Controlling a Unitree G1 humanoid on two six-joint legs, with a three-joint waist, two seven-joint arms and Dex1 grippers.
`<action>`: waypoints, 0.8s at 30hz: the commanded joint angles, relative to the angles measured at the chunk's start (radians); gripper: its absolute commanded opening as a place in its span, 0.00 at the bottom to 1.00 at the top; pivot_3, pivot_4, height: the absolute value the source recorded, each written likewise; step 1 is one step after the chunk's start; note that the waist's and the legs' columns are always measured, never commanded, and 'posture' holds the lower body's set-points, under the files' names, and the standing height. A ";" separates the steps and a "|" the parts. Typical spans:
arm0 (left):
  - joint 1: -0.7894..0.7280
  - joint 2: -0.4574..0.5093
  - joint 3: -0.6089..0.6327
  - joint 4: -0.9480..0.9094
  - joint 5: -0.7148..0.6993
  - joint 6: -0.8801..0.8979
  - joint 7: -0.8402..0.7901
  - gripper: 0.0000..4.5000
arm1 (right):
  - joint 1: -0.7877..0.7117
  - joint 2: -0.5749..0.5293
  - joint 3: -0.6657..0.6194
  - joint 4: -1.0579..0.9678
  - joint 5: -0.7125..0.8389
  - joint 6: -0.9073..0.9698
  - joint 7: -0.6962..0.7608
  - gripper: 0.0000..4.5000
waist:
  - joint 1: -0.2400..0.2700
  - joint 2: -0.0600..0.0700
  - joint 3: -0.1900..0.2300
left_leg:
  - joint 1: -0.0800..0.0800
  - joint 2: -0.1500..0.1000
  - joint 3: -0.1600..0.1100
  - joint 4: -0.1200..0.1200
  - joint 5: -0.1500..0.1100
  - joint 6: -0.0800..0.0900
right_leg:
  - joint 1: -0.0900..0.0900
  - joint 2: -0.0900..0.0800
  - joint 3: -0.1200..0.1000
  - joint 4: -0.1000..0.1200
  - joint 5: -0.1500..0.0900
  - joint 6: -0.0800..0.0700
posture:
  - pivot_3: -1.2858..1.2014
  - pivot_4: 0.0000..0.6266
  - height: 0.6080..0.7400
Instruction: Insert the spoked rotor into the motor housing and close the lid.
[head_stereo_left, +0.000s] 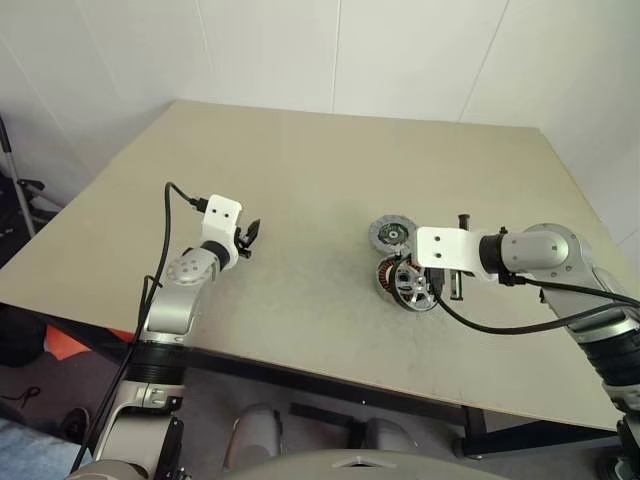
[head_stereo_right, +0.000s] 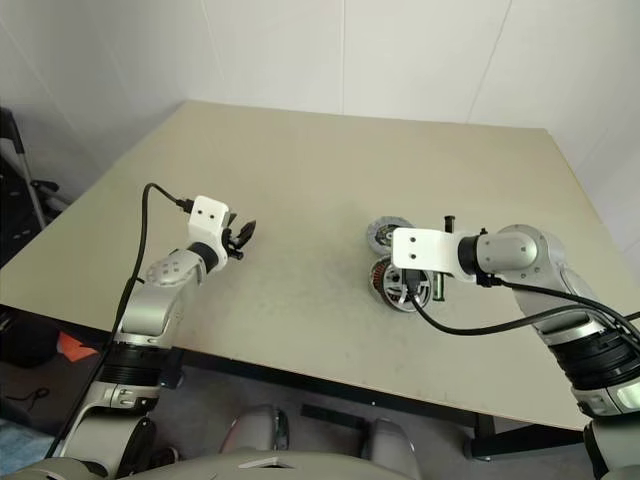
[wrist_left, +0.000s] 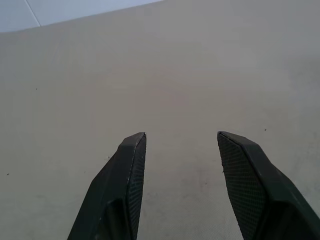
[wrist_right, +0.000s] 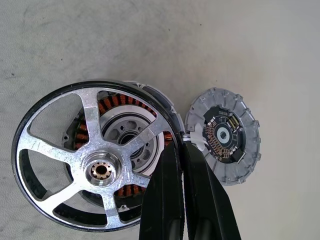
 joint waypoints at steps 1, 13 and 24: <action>-0.014 0.006 0.014 -0.018 0.000 -0.025 0.006 0.54 | -0.047 0.006 -0.014 0.014 -0.003 -0.022 -0.006 0.01 | -0.001 0.000 0.000 | 0.000 0.000 0.000 0.000 0.000 0.000 | 0.000 0.000 0.000 0.000 0.000 0.000 | 0.52 0.00 1.00; 0.008 0.008 0.023 -0.041 -0.002 -0.024 0.020 0.54 | -0.114 0.059 0.045 0.189 -0.071 -0.115 -0.014 0.01 | 0.000 0.000 0.000 | 0.000 0.000 0.000 0.001 0.000 0.000 | 0.000 0.000 0.000 0.001 0.000 -0.001 | 0.52 0.00 1.00; 0.012 0.010 0.026 -0.050 -0.001 -0.018 0.022 0.54 | -0.109 0.074 0.033 0.191 -0.053 -0.088 0.008 0.01 | 0.001 0.000 0.000 | 0.000 0.000 0.000 0.001 0.000 0.000 | 0.000 0.000 0.000 0.001 0.000 -0.001 | 0.52 0.00 1.00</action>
